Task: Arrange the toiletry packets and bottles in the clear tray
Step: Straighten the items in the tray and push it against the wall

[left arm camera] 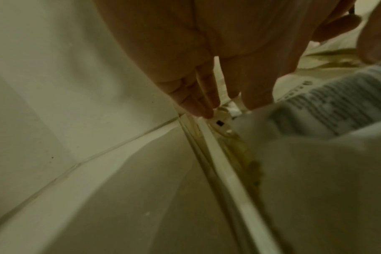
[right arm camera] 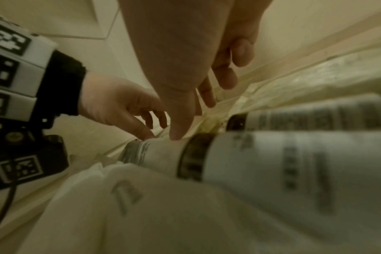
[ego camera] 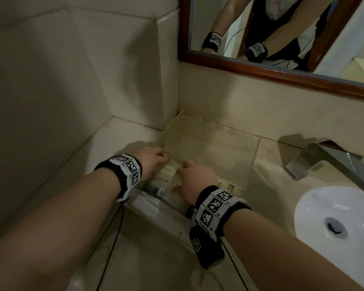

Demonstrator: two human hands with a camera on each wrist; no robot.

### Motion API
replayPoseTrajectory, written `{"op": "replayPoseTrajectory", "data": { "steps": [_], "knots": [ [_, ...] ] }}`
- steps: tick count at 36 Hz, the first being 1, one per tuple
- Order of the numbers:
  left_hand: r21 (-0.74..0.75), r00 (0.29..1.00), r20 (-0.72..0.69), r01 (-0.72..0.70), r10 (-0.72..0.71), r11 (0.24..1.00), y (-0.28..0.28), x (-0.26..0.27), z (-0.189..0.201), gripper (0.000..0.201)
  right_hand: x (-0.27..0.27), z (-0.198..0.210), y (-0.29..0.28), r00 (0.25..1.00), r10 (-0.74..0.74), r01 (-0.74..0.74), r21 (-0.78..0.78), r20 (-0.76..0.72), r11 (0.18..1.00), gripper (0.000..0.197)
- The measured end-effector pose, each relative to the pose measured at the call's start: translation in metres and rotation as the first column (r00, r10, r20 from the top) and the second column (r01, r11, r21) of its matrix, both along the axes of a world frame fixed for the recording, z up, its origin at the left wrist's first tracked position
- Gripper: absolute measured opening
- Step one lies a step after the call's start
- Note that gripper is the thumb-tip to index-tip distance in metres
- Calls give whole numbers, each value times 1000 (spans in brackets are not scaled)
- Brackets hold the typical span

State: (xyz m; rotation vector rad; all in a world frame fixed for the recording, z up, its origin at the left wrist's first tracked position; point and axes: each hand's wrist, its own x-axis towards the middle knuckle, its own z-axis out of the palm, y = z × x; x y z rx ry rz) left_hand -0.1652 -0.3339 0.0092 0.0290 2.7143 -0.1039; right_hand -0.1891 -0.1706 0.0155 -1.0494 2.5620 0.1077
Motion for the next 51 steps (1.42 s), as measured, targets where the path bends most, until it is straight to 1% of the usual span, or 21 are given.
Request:
{"op": "replayPoseTrajectory", "data": {
  "steps": [1, 3, 6, 10, 14, 18, 22, 24, 29, 34, 38, 42, 44, 47, 51],
  "knots": [
    [13, 1000, -24, 13, -13, 1000, 1, 1, 2, 68, 0, 1, 3, 1000, 12, -13, -20, -20, 1000, 44],
    [20, 999, -19, 29, -28, 999, 0, 4, 4, 75, -1, 2, 6, 999, 17, -19, -40, -36, 999, 50],
    [25, 999, -30, 33, -32, 999, 1, 5, 10, 76, 0, -1, 5, 998, 31, -32, -38, -47, 999, 54],
    [-32, 996, -27, 84, -85, 996, 7, 6, 14, 73, 0, -7, 4, 998, 29, -30, -33, -49, 999, 50],
    [-97, 987, -8, 156, -157, 983, 13, 4, 15, 69, -1, -7, 4, 999, 24, -26, -53, -45, 998, 51],
    [-110, 992, 5, 128, -128, 986, 13, -1, 16, 66, -2, -6, 6, 999, -4, 1, -75, -46, 997, 52],
    [-109, 996, 17, 92, -91, 990, 15, -3, 16, 66, -4, -7, 5, 999, -45, 43, -83, -20, 996, 41],
    [-99, 996, 10, 90, -89, 991, 15, -2, 17, 70, -5, -7, 6, 999, -35, 33, -89, -22, 995, 39],
    [-140, 995, 13, 101, -100, 985, 17, 1, 17, 78, -4, -7, 3, 998, 28, -32, -76, -53, 997, 54],
    [-191, 991, 30, 134, -131, 972, 18, 2, 16, 81, -5, -8, 0, 999, 6, -9, -92, -35, 996, 51],
    [-179, 986, 53, 162, -155, 970, 16, 4, 14, 83, -7, -10, 2, 999, 5, -9, -114, -33, 993, 52],
    [-204, 982, 102, 176, -157, 963, 13, 2, 16, 98, -6, -14, 0, 999, 39, -43, -122, -37, 992, 70],
    [-222, 979, 121, 188, -164, 957, 13, 2, 16, 100, -5, -16, -2, 998, 55, -59, -121, -39, 991, 76],
    [-225, 981, 108, 180, -160, 957, 15, 4, 15, 98, -6, -17, -2, 998, 51, -57, -143, -45, 988, 76],
    [-186, 983, 99, 168, -152, 968, 12, 8, 16, 95, -6, -17, 0, 999, 41, -45, -190, -27, 981, 72]
  ]
}}
